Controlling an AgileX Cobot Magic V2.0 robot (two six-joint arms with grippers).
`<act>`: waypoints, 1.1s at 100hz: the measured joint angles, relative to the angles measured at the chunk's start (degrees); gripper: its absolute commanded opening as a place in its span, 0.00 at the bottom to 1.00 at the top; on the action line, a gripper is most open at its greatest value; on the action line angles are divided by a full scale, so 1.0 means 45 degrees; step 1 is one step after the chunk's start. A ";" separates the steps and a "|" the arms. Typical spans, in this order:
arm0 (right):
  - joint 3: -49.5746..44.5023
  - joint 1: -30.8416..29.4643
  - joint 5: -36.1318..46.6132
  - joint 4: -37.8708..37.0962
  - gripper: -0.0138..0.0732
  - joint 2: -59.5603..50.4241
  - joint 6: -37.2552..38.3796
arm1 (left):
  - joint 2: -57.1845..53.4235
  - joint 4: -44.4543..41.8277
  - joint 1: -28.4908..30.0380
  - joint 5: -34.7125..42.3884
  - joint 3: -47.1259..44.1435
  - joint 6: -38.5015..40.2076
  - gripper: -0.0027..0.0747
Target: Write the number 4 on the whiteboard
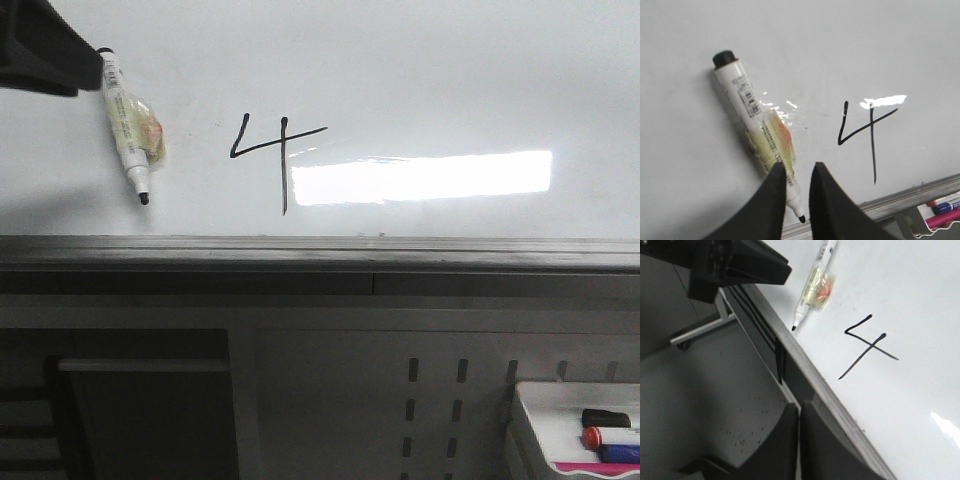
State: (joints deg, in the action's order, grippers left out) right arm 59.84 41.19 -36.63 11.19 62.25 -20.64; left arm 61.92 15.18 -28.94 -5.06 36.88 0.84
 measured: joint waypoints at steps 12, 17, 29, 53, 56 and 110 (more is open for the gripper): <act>-0.2016 0.0000 0.2010 0.0027 0.11 -0.1738 0.0027 | -0.1611 -0.0467 0.0000 0.0514 -0.0887 -0.0023 0.01; -0.2911 0.0000 0.2884 0.0106 0.11 -0.2512 0.0027 | -0.2325 -0.0527 0.0000 0.0878 -0.1412 -0.0023 0.01; -0.5106 0.0000 0.4842 0.0338 0.11 -0.4583 0.0027 | -0.4173 -0.0930 0.0000 0.1832 -0.2936 -0.0046 0.01; -0.8627 0.0000 0.6434 0.0503 0.11 -0.8418 0.0027 | -0.7400 -0.2645 0.0000 0.2445 -0.5555 -0.0046 0.01; -0.8894 0.0000 0.6464 0.0503 0.11 -0.8733 0.0027 | -0.7709 -0.2733 0.0000 0.2445 -0.5687 -0.0046 0.01; -1.0780 0.0000 0.6565 0.0503 0.11 -1.0087 0.0027 | -0.8458 -0.2854 0.0000 0.2558 -0.5996 -0.0046 0.01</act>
State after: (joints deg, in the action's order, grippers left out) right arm 11.33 41.19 -7.09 13.45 16.86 -20.51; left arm 23.86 2.34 -28.94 6.45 9.90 0.63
